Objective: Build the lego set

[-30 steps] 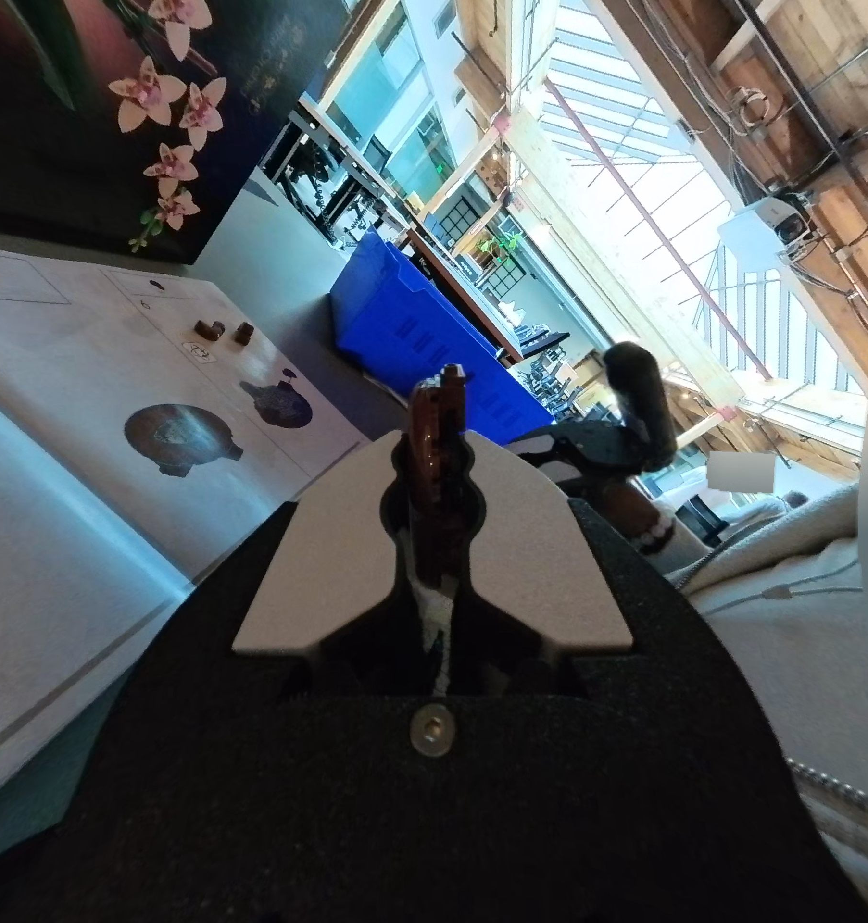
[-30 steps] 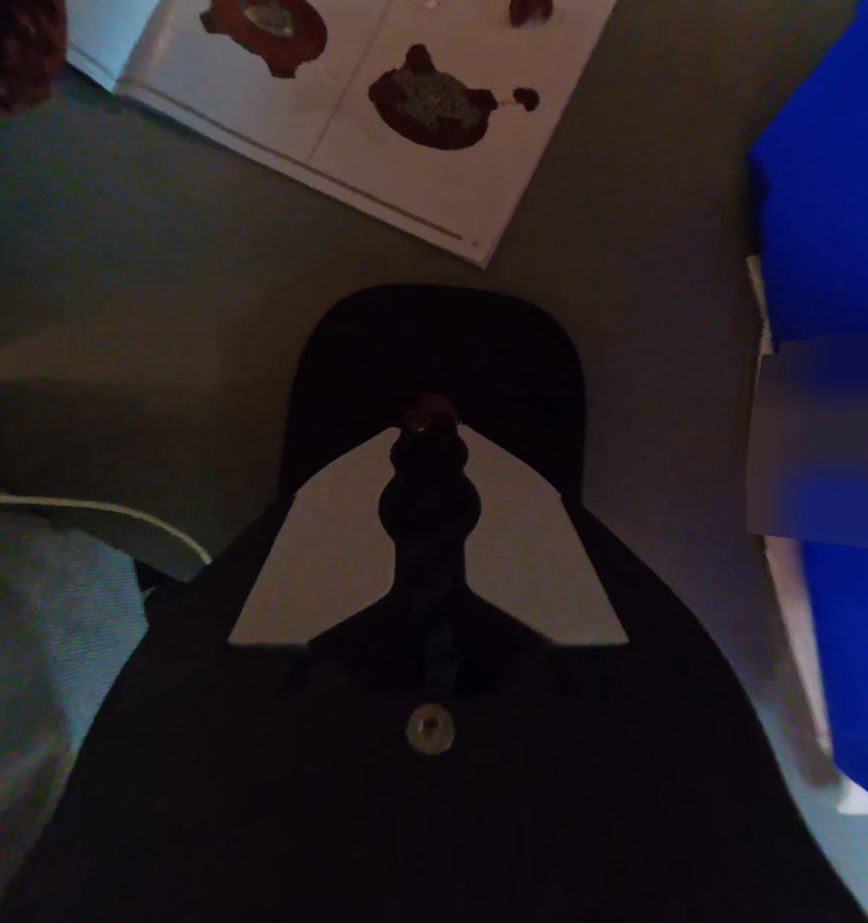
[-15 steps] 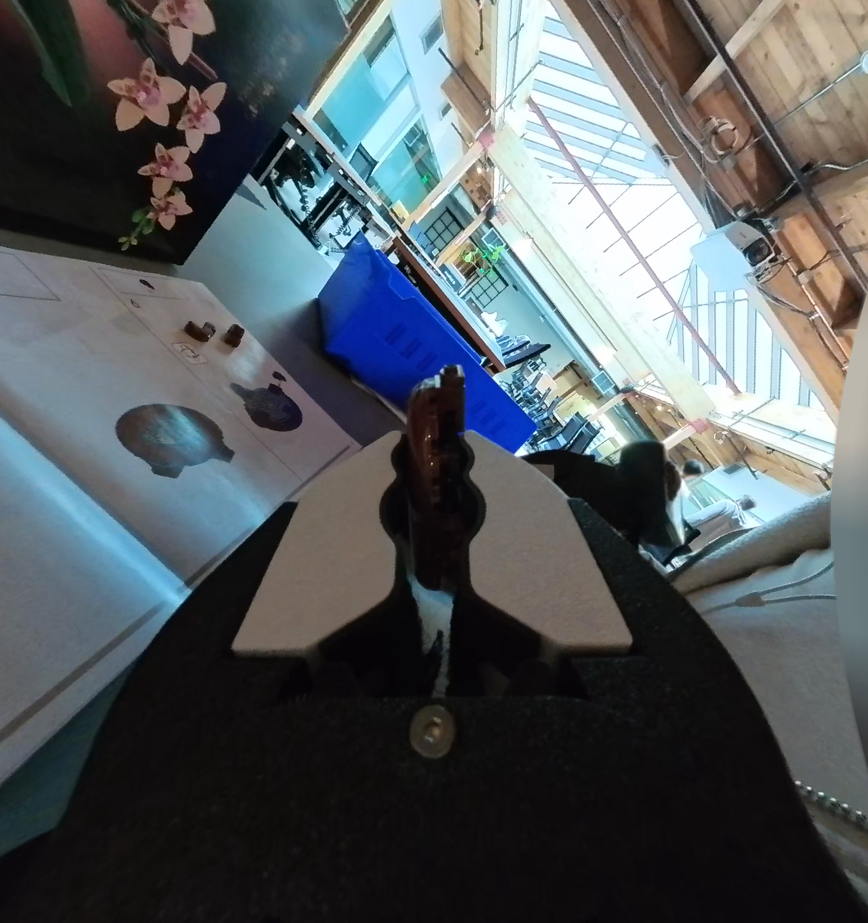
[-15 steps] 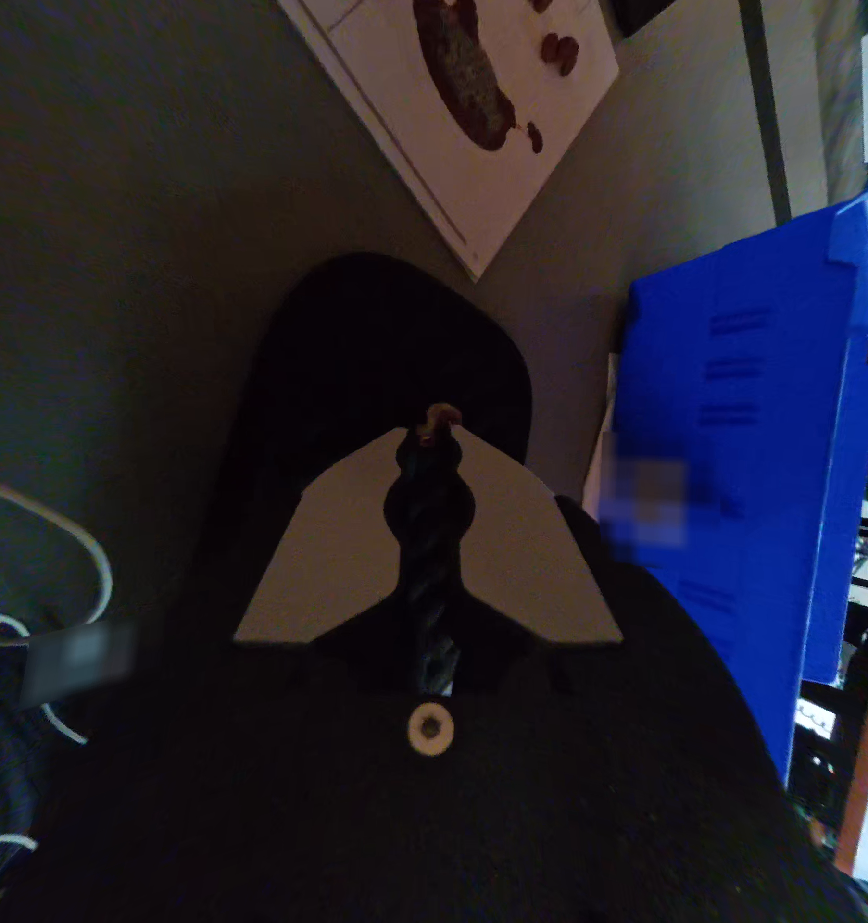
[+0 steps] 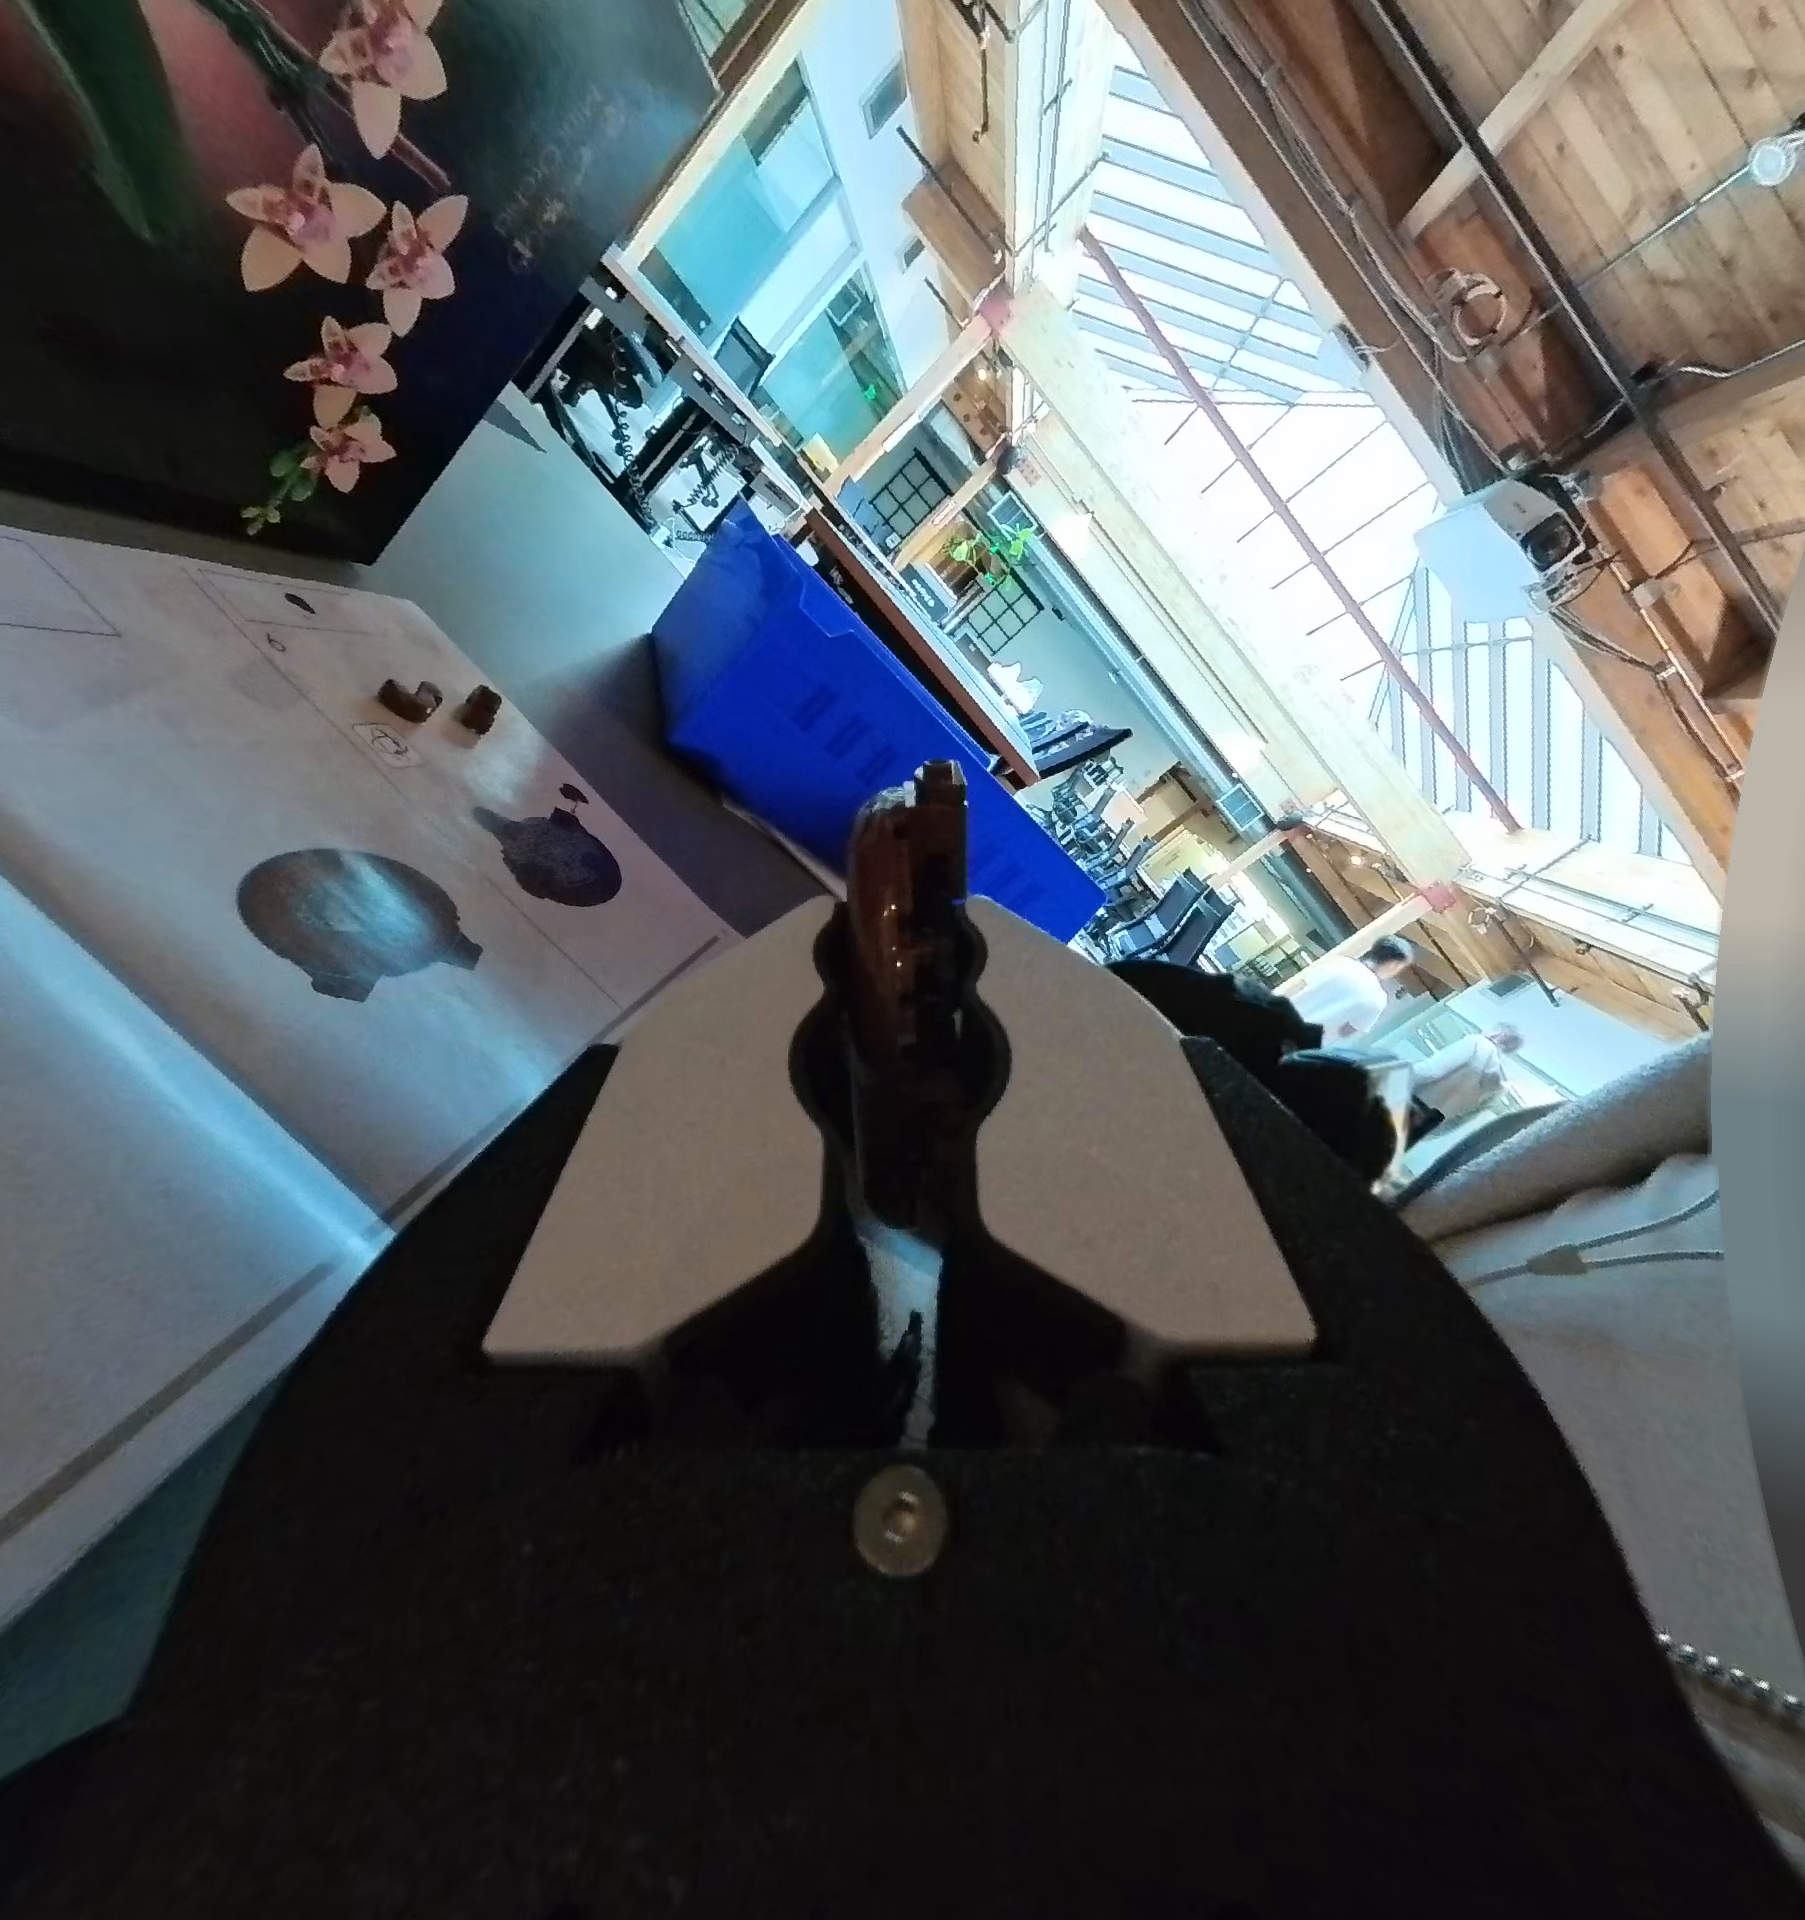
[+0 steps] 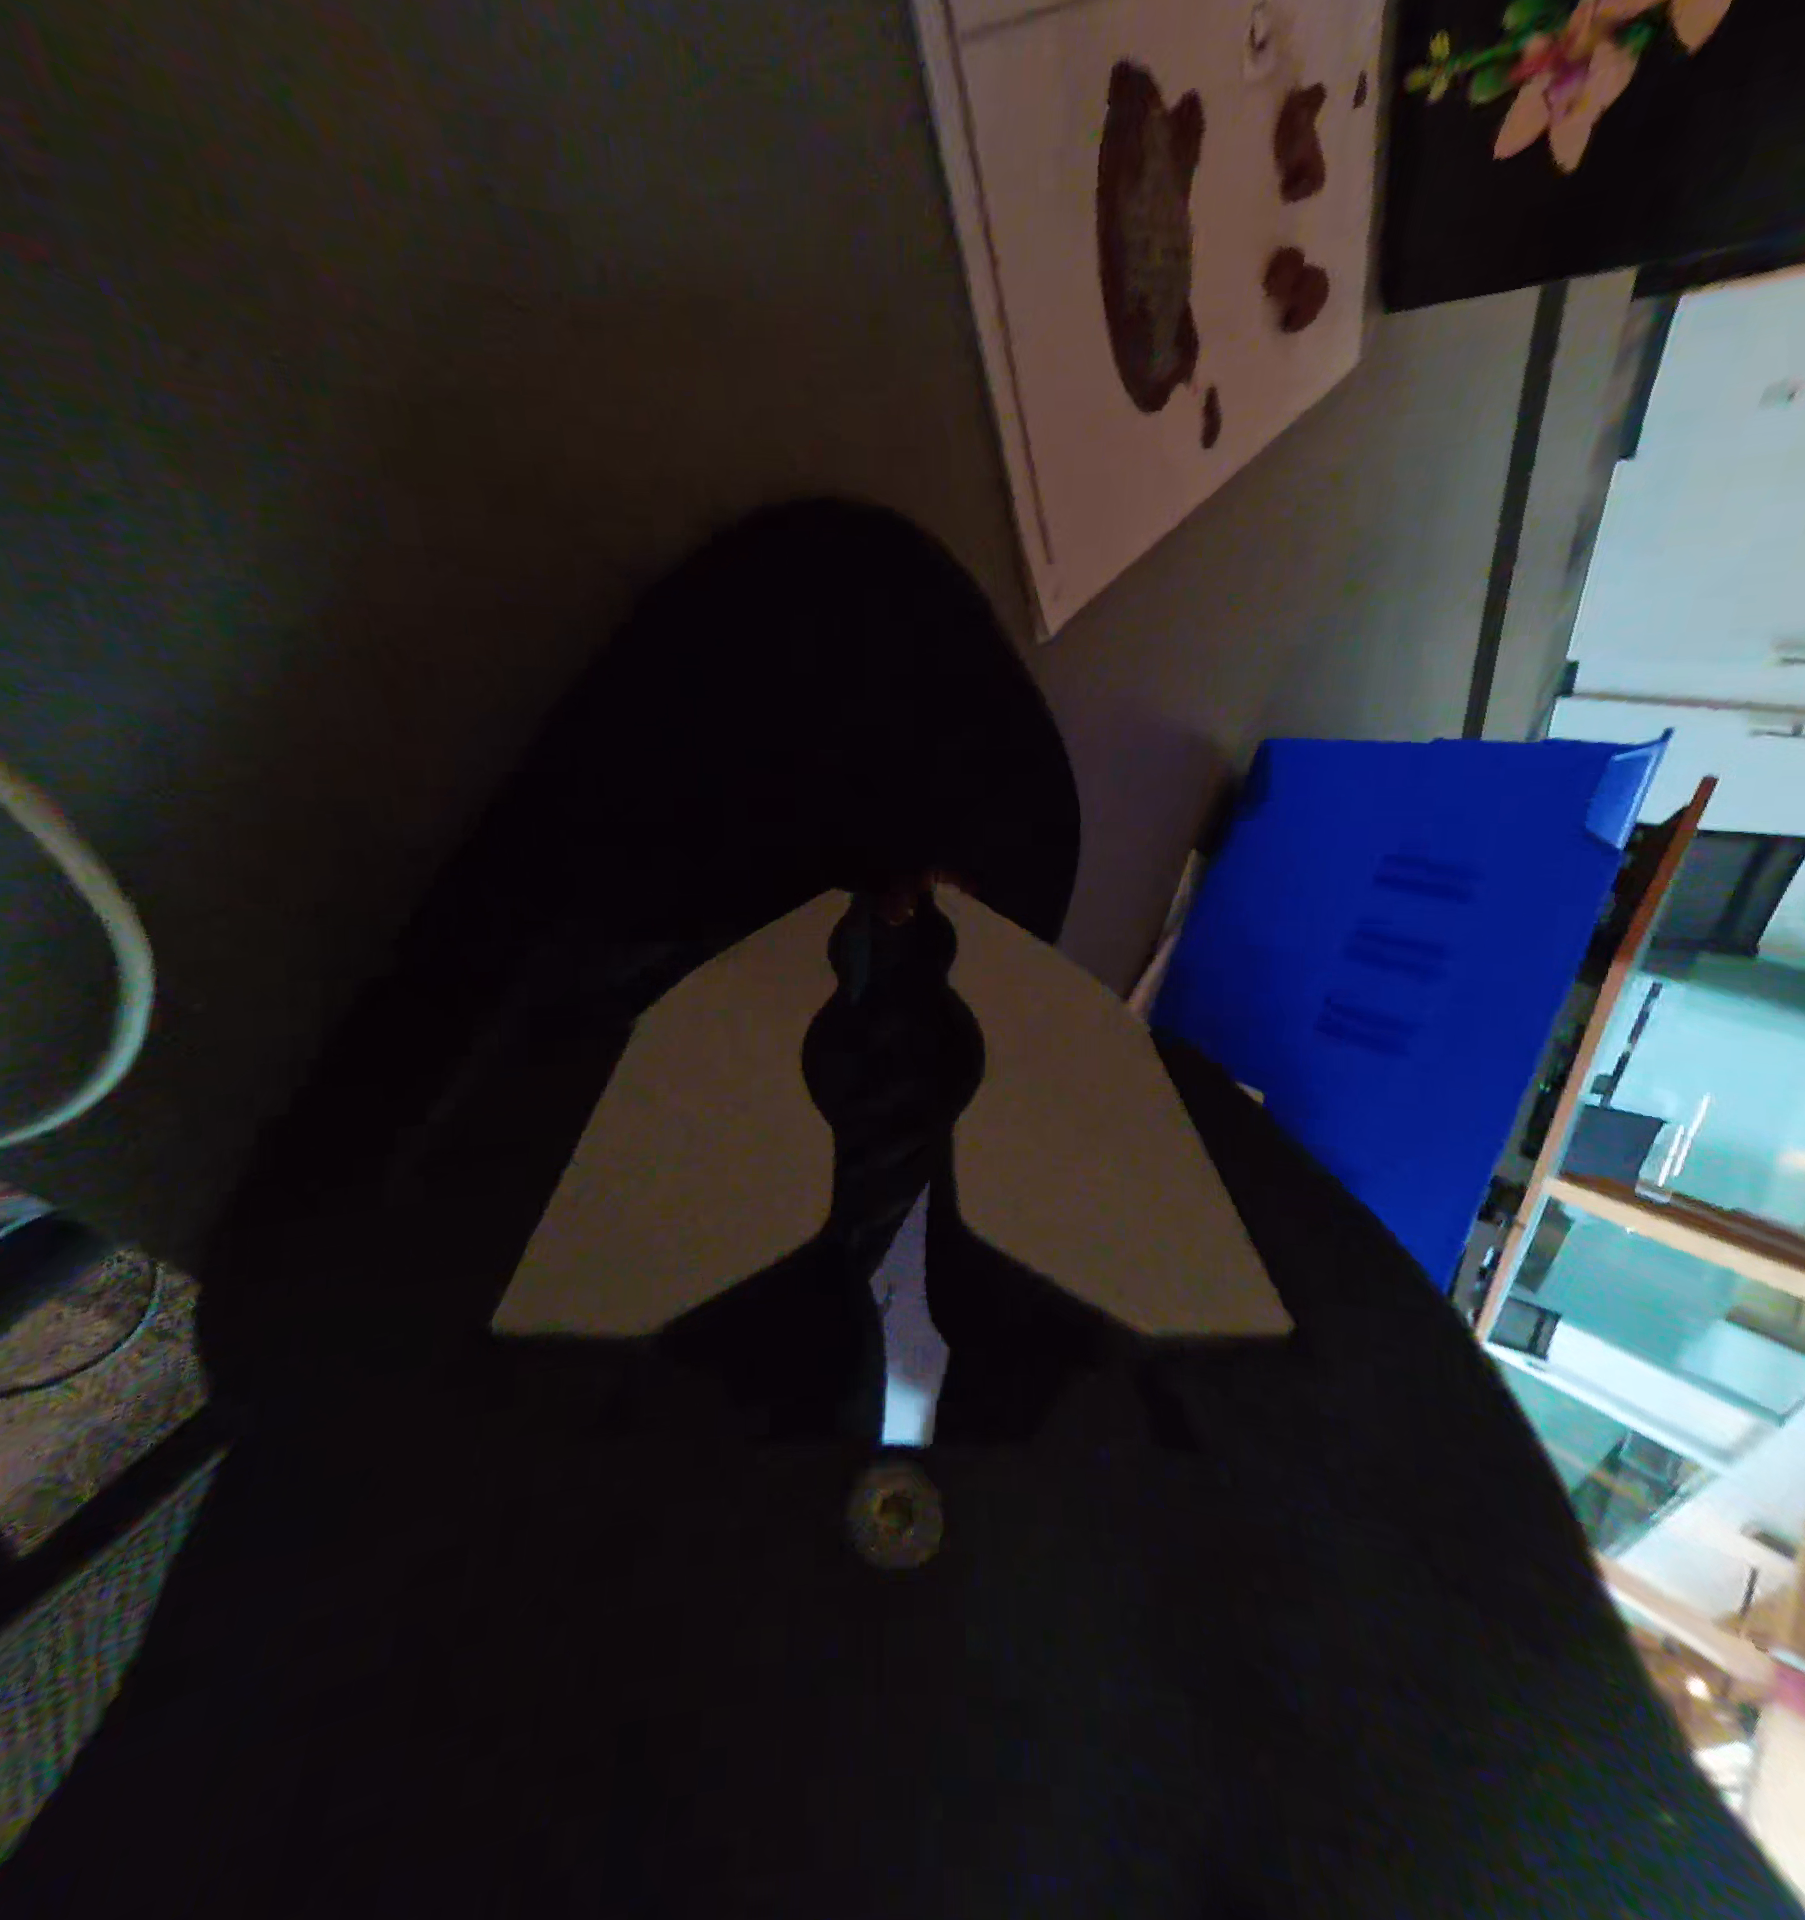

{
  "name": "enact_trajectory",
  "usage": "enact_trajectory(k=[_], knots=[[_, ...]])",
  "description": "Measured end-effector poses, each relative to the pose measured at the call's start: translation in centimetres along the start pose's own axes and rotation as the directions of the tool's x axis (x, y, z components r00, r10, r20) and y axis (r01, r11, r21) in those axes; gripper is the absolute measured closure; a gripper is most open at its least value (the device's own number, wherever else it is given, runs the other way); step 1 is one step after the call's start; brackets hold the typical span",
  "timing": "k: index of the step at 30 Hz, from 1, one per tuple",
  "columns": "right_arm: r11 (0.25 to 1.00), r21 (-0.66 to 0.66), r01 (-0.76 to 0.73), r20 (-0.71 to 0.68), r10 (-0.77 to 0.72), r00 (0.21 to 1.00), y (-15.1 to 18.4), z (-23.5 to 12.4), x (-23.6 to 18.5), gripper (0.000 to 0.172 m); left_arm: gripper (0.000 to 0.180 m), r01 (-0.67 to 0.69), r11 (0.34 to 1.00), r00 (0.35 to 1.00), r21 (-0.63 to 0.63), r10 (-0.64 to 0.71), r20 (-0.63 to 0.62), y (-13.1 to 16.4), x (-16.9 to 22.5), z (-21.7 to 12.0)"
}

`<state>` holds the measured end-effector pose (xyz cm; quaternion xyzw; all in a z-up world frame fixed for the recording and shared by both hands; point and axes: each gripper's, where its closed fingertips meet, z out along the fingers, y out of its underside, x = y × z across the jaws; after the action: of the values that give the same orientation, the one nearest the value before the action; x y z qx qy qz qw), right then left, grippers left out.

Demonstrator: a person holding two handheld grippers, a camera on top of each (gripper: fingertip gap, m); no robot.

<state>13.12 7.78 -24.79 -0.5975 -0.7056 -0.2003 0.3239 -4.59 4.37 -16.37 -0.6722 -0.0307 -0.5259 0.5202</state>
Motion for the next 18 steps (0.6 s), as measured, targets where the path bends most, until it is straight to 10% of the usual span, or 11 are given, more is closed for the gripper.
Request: enact_trajectory(k=[9, 18], knots=[[0.975, 0.062, -0.214, 0.067, 0.210, 0.975, 0.5, 0.8, 0.5, 0.172, 0.163, -0.002, 1.000, 1.000, 0.015, 0.002, -0.002, -0.2, 0.0, -0.2], [0.705, 0.201, -0.680, 0.271, 0.627, 0.730, 2.0, -0.4, 1.2, 0.170, 0.163, -0.003, 1.000, 1.000, 0.009, 0.003, -0.002, -0.1, 0.0, -0.1]])
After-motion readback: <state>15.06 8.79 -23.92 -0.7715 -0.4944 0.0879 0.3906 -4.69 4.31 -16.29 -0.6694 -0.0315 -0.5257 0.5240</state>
